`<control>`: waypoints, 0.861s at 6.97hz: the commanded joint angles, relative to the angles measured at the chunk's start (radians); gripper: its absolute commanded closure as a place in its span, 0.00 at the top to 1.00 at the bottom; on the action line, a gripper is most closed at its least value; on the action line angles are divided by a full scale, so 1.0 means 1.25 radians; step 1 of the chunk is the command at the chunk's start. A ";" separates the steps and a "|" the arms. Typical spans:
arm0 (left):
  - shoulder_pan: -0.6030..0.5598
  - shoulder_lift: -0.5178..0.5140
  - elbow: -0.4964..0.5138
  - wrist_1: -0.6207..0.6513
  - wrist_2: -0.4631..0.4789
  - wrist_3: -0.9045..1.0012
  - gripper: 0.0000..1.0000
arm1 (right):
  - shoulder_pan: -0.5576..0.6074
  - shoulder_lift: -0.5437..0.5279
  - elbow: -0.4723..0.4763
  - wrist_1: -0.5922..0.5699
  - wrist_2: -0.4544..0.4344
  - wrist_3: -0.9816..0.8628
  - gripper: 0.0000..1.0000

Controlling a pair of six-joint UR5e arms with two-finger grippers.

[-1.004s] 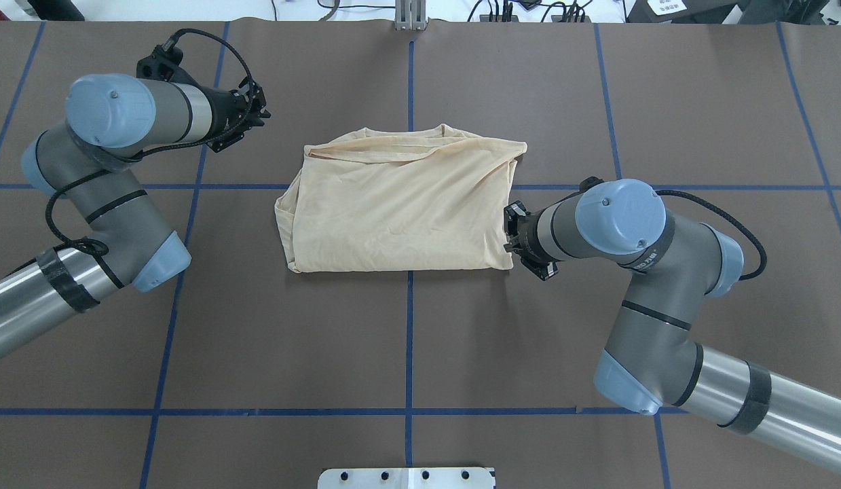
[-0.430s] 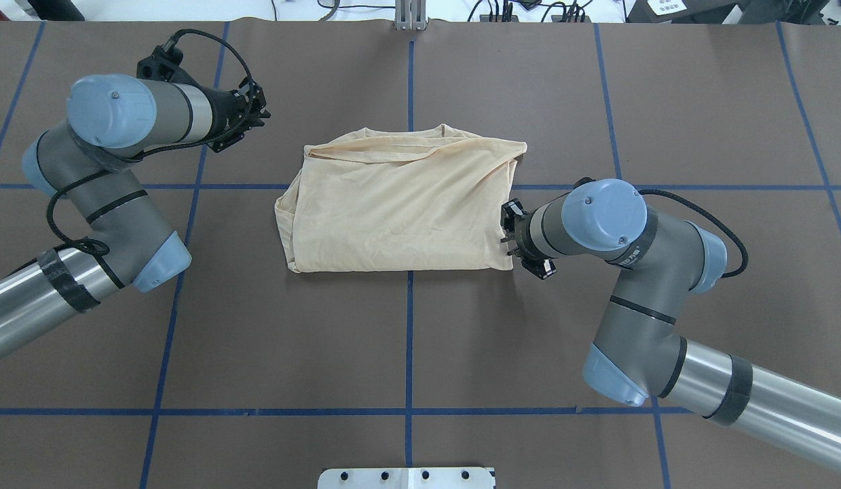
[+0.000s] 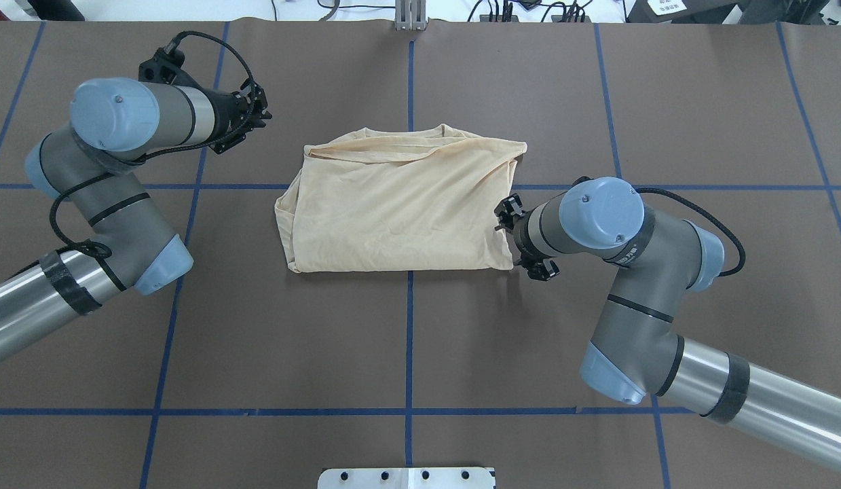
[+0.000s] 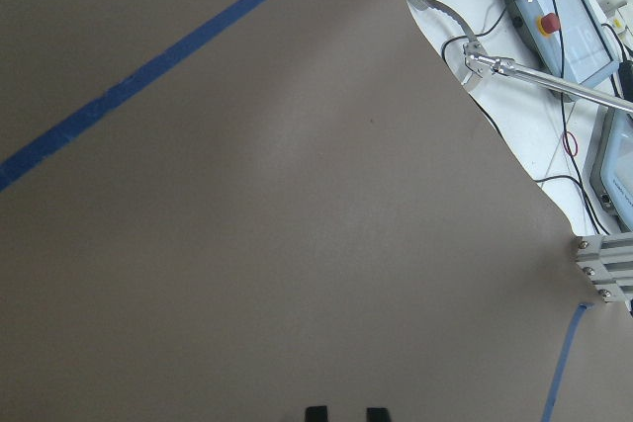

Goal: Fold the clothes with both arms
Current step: 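Lower the right gripper and grasp the side edge of the folded shirt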

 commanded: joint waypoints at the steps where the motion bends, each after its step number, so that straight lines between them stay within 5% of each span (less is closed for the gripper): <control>1: 0.003 0.000 -0.001 0.000 0.000 -0.001 0.26 | -0.004 0.000 -0.003 0.000 0.001 0.002 0.77; 3: 0.003 0.000 -0.001 0.000 0.000 -0.001 0.26 | -0.006 0.001 -0.006 -0.001 0.000 0.003 0.67; 4: 0.003 0.000 -0.002 0.000 0.000 -0.001 0.26 | -0.006 0.001 -0.005 -0.001 0.000 0.008 0.49; 5: 0.003 0.000 -0.002 0.000 0.000 -0.001 0.26 | -0.006 0.001 -0.005 -0.001 0.000 0.011 0.02; 6: 0.003 0.000 -0.003 0.000 0.000 -0.001 0.26 | -0.007 -0.002 -0.004 0.003 0.001 0.006 0.00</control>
